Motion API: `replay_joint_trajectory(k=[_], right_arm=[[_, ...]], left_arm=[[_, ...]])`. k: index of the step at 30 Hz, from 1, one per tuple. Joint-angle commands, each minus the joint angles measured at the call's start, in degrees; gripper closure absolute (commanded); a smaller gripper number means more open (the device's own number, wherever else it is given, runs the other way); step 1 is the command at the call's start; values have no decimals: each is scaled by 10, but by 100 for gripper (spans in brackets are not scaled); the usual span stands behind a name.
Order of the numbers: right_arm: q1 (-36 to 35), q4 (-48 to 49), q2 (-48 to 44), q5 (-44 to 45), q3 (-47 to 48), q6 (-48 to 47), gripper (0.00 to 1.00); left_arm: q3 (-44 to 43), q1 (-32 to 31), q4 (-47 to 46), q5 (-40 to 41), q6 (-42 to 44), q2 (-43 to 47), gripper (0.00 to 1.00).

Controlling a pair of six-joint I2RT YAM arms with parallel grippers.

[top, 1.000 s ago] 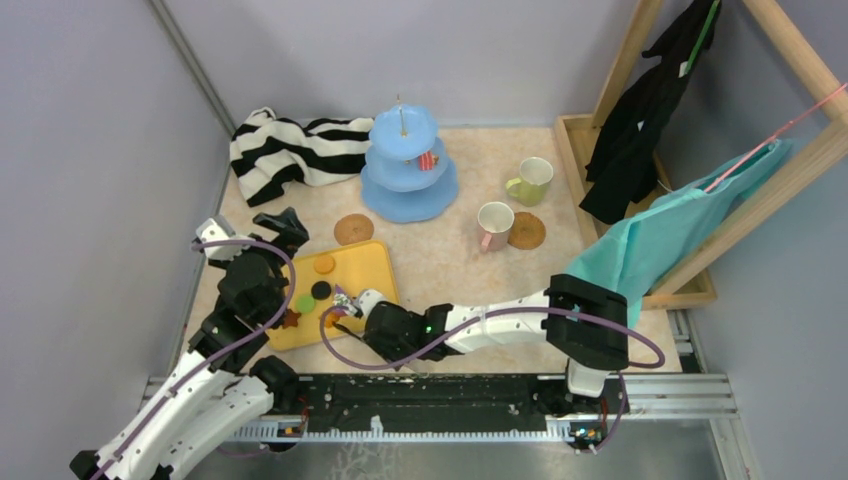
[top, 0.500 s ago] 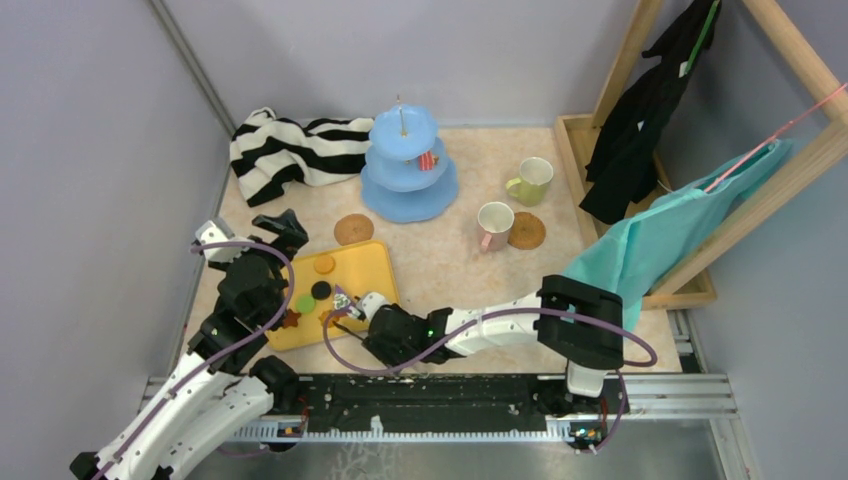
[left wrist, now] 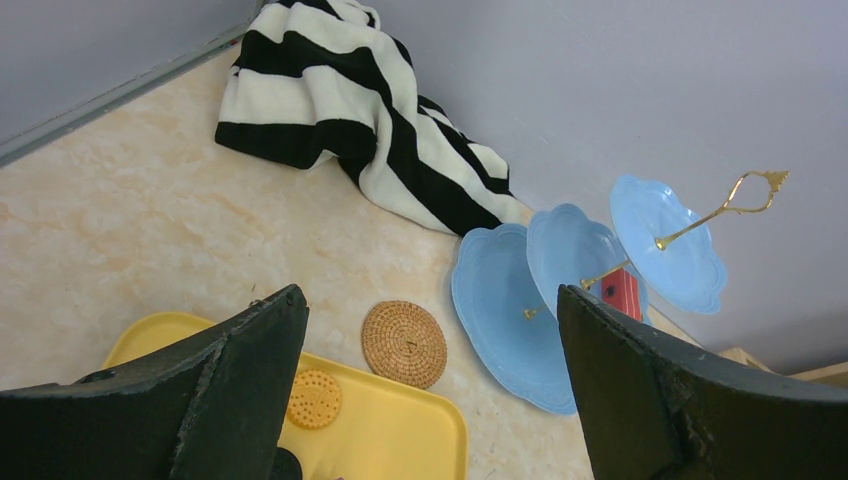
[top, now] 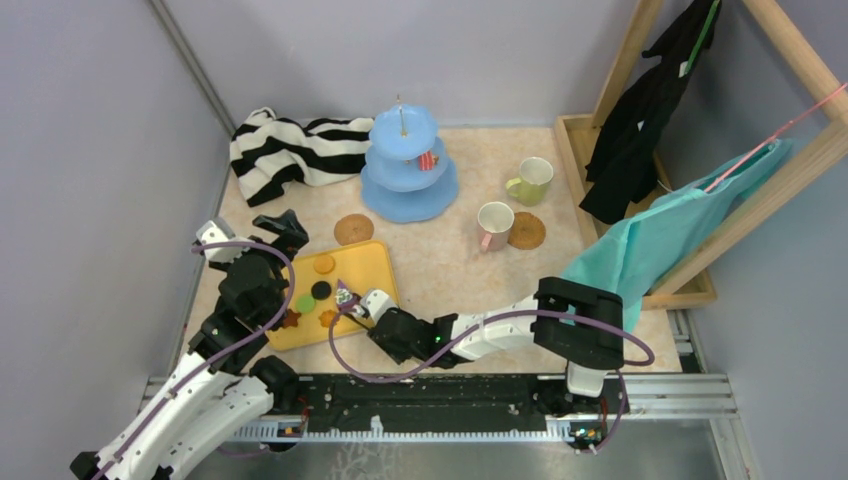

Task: Serve the afternoon tea
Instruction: Pick up the clamp from the tray, then pick up the desert from the tray.

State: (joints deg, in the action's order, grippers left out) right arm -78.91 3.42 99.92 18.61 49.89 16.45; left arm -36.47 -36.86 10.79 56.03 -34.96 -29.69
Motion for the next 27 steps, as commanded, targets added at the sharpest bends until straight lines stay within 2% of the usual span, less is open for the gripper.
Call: replay_joint_trajectory(k=[1,12,27], right_arm=[[-9,-15,-13,6,-4,-5,60],[-2,-167,-11,-49,107,4,59],[56,-208,19,-122,163,2,57]], left_arm=[[1,0,1,5,0,2,1],[-1,0,0,2,1,3,1],[4,0,-15,3,7,2,1]])
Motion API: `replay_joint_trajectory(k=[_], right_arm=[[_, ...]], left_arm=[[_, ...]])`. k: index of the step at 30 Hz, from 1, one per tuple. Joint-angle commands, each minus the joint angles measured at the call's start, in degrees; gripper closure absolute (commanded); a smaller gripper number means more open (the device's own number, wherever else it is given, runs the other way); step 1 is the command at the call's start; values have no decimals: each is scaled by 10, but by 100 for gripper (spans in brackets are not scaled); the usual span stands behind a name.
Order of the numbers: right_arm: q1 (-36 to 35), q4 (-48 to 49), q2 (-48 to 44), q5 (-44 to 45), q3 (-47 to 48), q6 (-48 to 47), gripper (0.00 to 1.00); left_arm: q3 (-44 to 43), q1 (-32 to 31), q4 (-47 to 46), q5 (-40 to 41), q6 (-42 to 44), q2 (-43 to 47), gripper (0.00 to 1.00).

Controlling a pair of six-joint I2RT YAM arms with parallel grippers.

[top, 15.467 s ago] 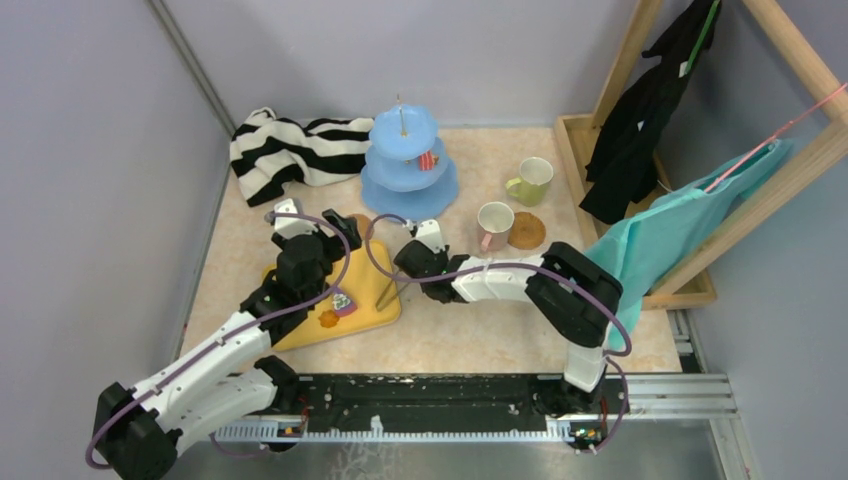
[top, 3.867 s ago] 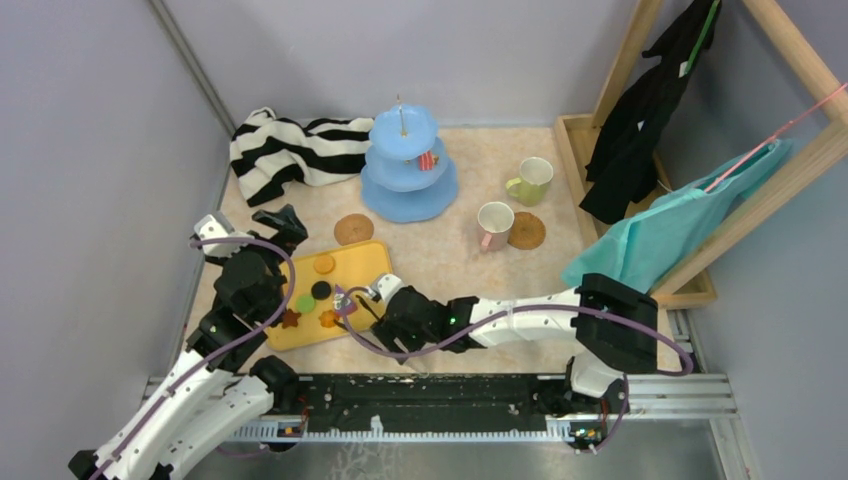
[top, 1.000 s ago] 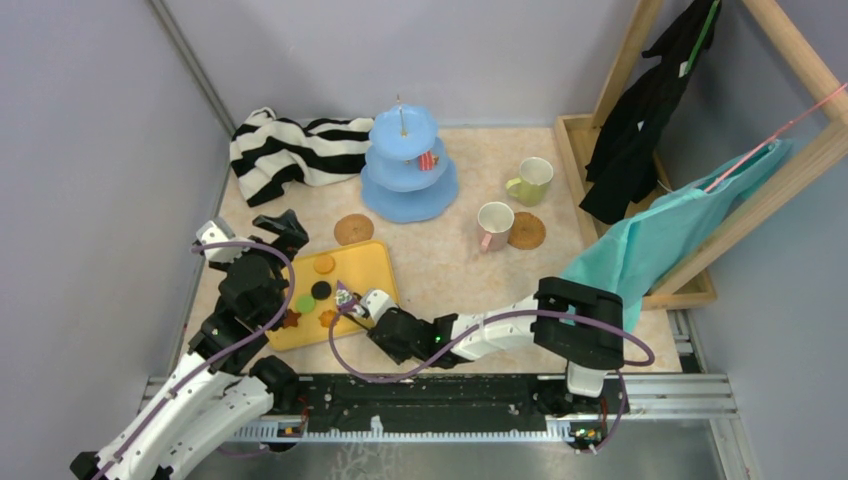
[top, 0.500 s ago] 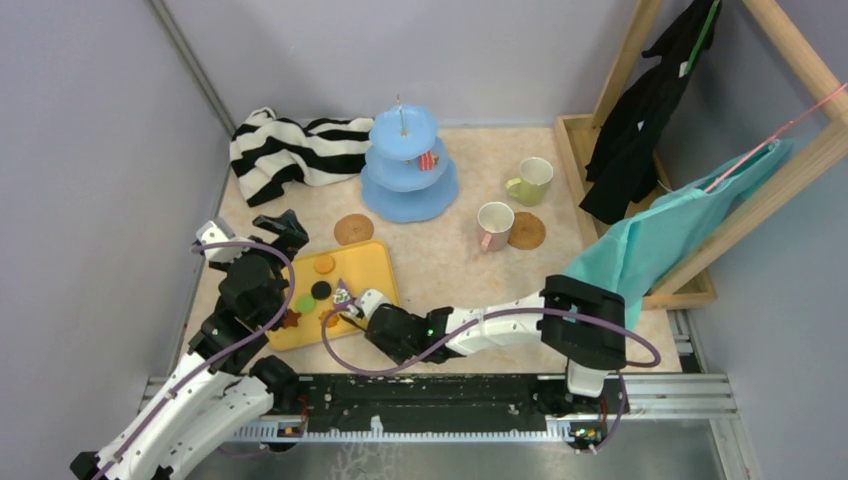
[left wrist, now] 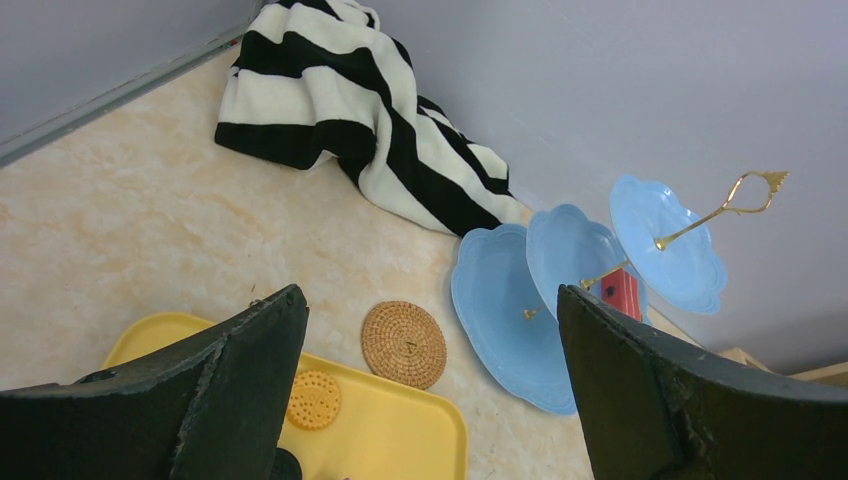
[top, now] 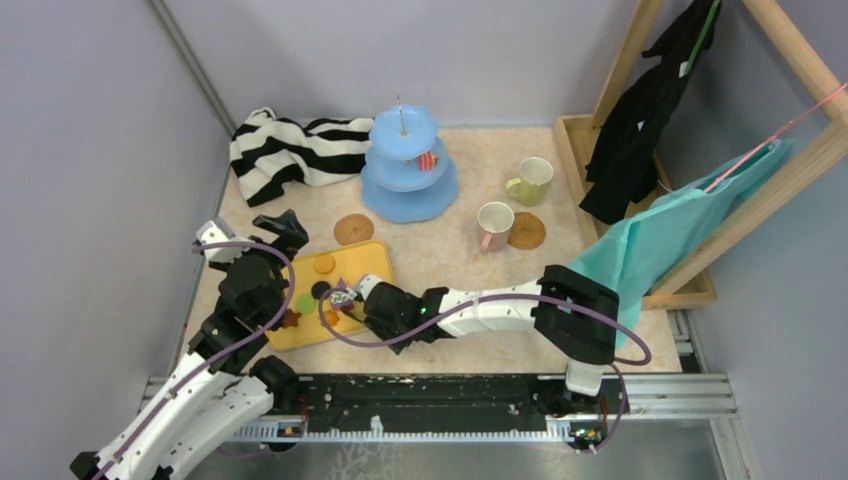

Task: Serve the afternoon tea
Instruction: Pick up the desert from the tray.

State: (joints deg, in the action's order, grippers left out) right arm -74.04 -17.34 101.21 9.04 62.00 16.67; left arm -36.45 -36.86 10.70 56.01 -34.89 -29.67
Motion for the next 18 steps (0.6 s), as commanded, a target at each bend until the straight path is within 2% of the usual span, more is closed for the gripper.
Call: replay_joint_trajectory(k=[1,18], right_arm=[[10,-1,8,-31,46,-1,57],[40,-12,65,-71,108,-7,56]], left_arm=[[5,0,-15,3,7,1,1],[12,0,-23,4,5,-1,1]])
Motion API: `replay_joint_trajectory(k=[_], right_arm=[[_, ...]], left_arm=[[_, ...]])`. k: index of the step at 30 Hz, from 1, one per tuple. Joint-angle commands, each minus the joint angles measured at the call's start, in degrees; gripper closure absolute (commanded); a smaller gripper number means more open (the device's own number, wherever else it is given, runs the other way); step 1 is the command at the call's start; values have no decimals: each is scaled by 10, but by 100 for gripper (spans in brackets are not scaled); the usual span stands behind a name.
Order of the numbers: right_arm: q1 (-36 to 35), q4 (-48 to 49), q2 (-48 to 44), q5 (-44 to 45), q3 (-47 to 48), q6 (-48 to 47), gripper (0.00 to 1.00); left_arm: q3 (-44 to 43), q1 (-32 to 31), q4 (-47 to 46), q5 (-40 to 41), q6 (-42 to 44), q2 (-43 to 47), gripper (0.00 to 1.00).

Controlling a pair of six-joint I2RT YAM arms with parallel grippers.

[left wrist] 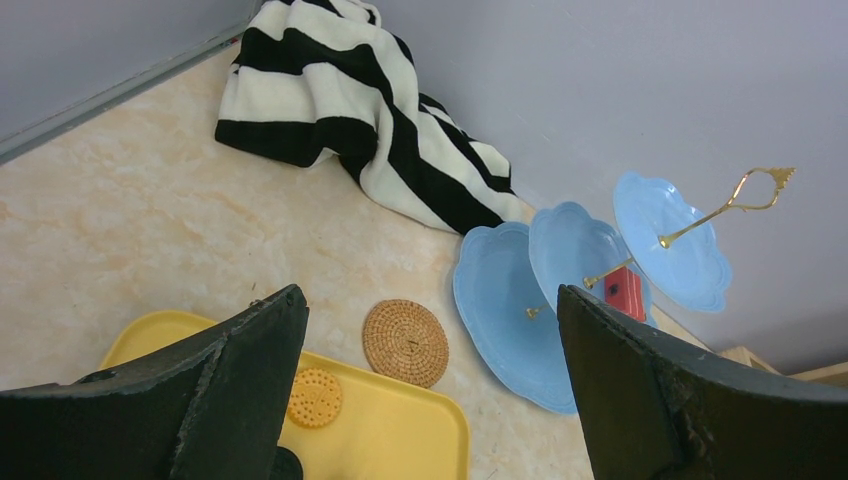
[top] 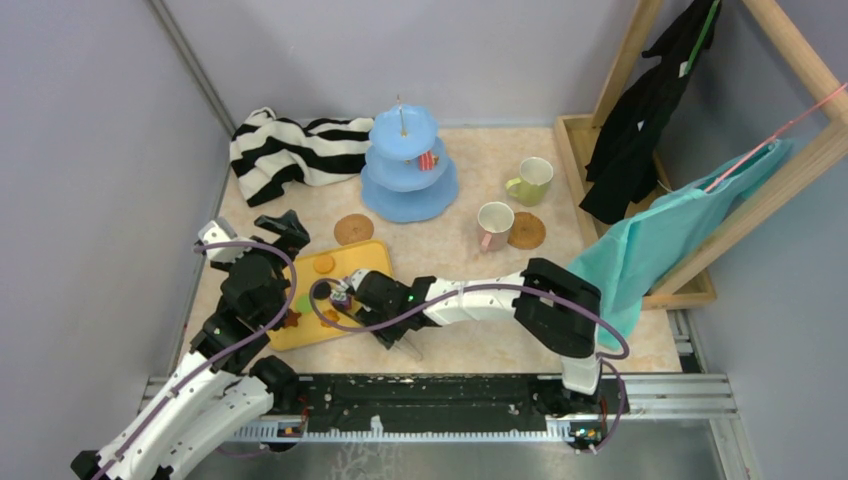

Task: Serve the afternoon tea
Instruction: Pick up the desert from the tray.

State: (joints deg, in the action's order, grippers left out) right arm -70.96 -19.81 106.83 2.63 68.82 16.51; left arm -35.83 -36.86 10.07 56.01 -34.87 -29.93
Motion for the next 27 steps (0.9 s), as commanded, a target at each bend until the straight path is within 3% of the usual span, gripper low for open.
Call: replay_joint_trajectory(k=[1,4,8,19,27], right_arm=[[9,12,11,-7,43,-5,56],[11,5,22,-8,56,-5,58],[13,-7,31,-16,69,-3,69],[13,-2,24,-14,58,-1,66],[15,-18,24,-12,67,-1,89]], left_arm=[[7,0,-17,4,5,1,1],[8,0,-19,4,6,1,1],[8,0,-18,5,6,4,1],[8,0,-12,2,2,8,1],[2,0,-11,1,2,6,1]])
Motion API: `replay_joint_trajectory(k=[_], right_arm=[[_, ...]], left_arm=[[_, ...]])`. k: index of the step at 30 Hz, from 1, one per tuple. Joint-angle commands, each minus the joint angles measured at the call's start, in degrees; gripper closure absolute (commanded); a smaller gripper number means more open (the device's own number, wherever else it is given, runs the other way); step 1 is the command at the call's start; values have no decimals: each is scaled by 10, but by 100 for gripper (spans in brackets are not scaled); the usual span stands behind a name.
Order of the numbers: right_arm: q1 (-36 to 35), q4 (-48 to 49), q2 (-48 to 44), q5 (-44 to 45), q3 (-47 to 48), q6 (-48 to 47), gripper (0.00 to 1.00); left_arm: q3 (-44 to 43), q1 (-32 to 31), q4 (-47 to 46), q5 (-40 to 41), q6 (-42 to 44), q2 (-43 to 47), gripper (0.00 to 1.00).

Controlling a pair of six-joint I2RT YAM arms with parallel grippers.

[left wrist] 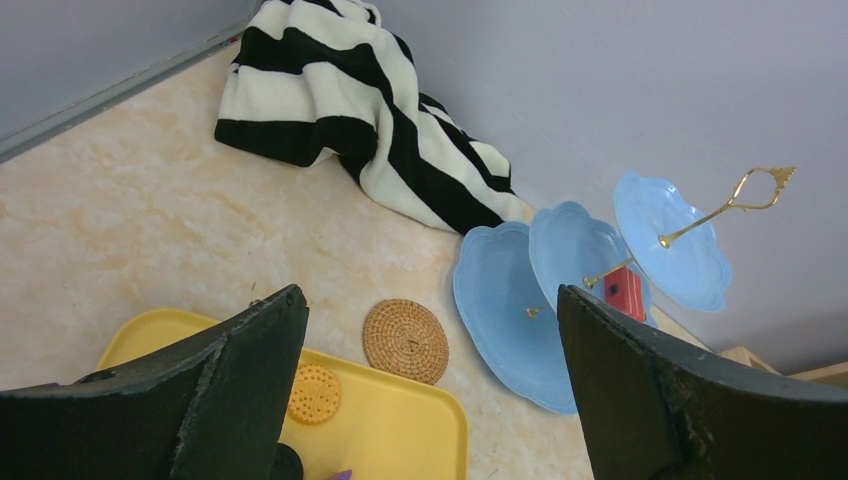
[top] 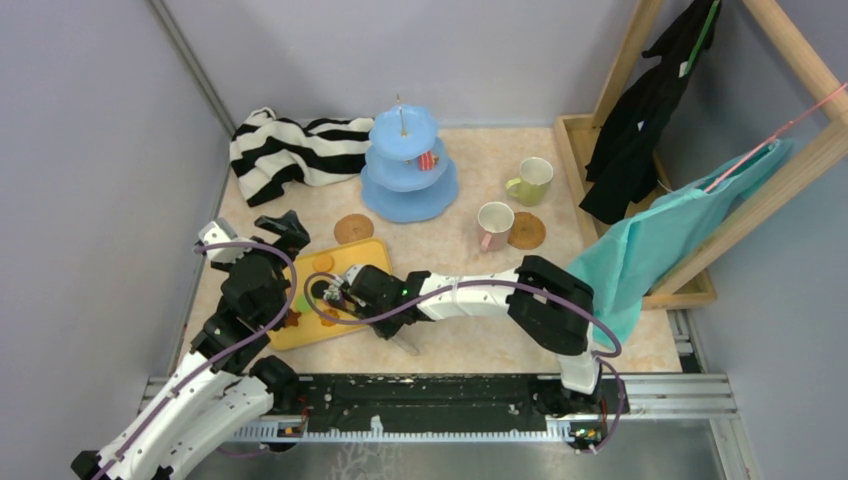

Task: Serve the afternoon tea
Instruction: Pick up the desert from the tray.

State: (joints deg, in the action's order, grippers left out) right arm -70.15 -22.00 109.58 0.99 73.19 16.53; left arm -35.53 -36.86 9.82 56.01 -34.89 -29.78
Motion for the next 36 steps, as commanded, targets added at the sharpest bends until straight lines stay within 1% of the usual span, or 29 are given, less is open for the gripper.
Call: replay_joint_trajectory(k=[1,4,11,17,21,26,31,36], right_arm=[[7,5,-8,3,22,-1,90],[7,3,-25,5,20,1,93],[8,-17,-73,19,16,7,93],[29,-33,-135,35,-8,19,94],[60,-47,-181,43,-15,23,93],[126,-66,-204,41,-3,24,93],[184,-76,-188,21,24,21,93],[220,-81,-154,-1,75,15,94]], left_arm=[[-1,0,-9,2,3,4,1],[-5,0,-8,5,5,4,1],[-15,0,-15,8,16,-2,1],[-24,0,-31,5,31,-7,1],[-30,0,-33,-2,31,-12,1],[-35,0,-40,-13,38,-19,1],[-41,0,-52,-23,45,-29,1],[-36,0,-60,-32,44,-37,1]])
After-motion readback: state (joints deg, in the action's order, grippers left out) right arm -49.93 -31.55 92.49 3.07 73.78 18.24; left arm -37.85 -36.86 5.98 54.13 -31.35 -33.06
